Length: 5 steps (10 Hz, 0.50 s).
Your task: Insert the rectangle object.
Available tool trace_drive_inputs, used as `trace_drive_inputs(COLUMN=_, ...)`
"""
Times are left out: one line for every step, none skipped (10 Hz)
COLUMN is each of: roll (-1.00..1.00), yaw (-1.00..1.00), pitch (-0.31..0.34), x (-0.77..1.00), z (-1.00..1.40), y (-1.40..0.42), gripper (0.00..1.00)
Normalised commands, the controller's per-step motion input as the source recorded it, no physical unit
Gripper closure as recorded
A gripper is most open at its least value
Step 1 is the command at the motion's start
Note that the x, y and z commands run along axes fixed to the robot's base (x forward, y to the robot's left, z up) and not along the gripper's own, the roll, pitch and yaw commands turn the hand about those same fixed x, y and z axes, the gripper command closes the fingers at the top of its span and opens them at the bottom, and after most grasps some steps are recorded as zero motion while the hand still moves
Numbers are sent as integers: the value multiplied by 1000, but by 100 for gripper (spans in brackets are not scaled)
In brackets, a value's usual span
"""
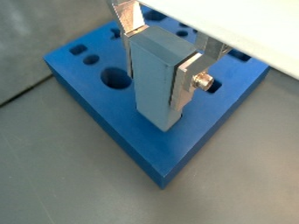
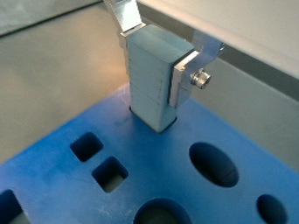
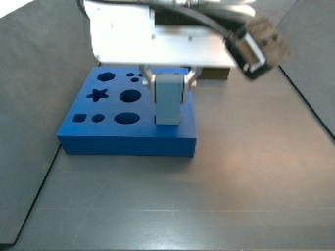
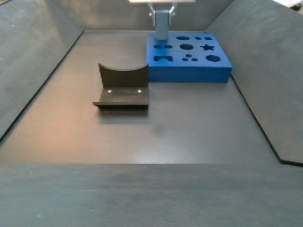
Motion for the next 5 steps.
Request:
trace_drive_inputs(roll=0, yaw=0, pitch=-197, x=-111, z=-891, y=0, gripper=100)
trace_drive_inputs(roll=-174, yaw=0, pitch=-166, x=-137, z=-420, y=0, gripper=100)
trace_drive_inputs(roll=-240, yaw=0, pitch=-120, x=-34, z=-349, y=54, gripper=100)
trace_drive_inputs(roll=-31, yaw=0, pitch=0, x=0, z=-83, y=0, gripper=100)
trace_drive_inputs(roll=0, yaw=0, pitch=0, x=0, z=0, y=0, gripper=100)
